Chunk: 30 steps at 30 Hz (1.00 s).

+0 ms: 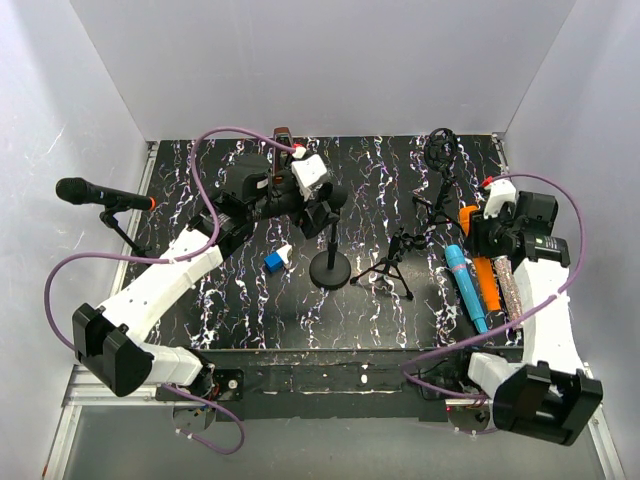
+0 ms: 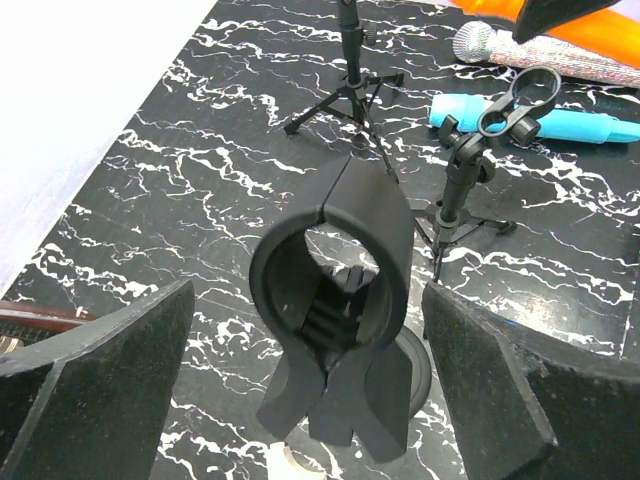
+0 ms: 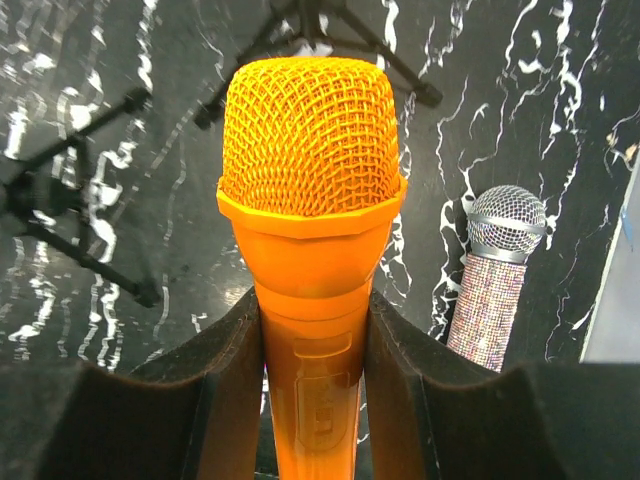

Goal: Remove the microphone from the stand

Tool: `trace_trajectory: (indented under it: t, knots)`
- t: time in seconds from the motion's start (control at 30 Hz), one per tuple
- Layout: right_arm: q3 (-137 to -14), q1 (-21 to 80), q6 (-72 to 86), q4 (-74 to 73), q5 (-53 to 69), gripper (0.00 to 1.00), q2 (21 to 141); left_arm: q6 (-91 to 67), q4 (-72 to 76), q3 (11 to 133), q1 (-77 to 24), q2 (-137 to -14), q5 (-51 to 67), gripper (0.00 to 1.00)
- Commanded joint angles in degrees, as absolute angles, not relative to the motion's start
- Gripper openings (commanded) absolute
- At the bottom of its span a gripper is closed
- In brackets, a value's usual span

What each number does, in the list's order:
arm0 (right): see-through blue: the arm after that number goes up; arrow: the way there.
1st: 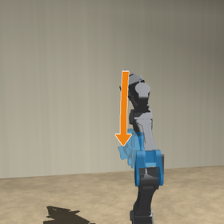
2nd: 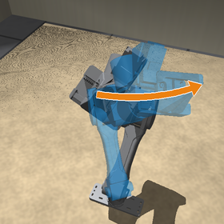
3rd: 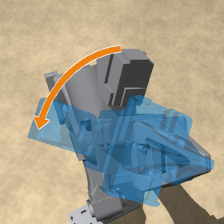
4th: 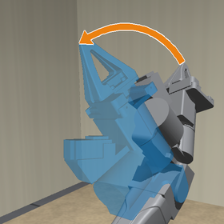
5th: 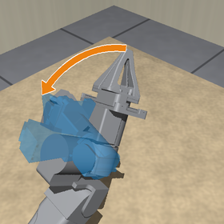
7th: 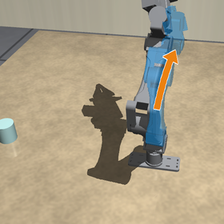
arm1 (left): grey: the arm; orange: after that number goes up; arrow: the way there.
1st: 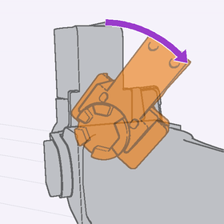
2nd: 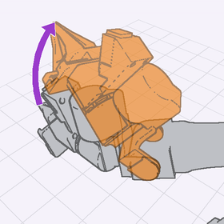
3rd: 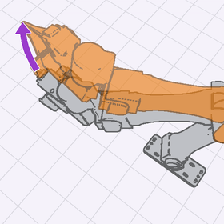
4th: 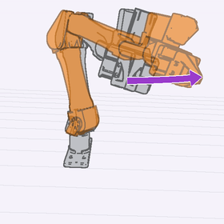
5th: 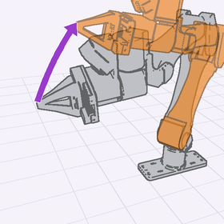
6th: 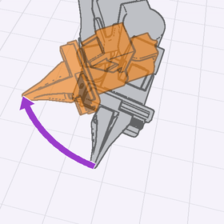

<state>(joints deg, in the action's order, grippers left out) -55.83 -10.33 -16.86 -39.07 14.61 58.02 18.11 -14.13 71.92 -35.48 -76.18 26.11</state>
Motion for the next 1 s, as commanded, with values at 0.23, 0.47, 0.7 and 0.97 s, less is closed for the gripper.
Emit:
trace_trajectory:
  t: [0.23, 0.47, 0.7, 0.97]
  knots:
    - [-49.83, -14.68, -27.95, -24.09, 15.12, 0.01, 71.79, 19.16, -20.56, 78.48, -35.51, -74.79, 22.06, 0.98]
    - [-52.82, -16.17, -28.21, -21.89, 12.31, 0.01, 82.78, 20.13, -25.84, 82.26, -35.51, -75.41, 22.06, 0.98]
    - [-51.42, -16.61, -27.95, -18.99, 10.46, 0.32, 87.36, 20.83, -26.46, 83.32, -35.51, -75.85, 22.32, 0.98]
    - [-50.45, -16.70, -27.69, -18.46, 8.53, 0.59, 86.57, 20.74, -25.49, 82.71, -35.51, -75.76, 23.11, 0.98]
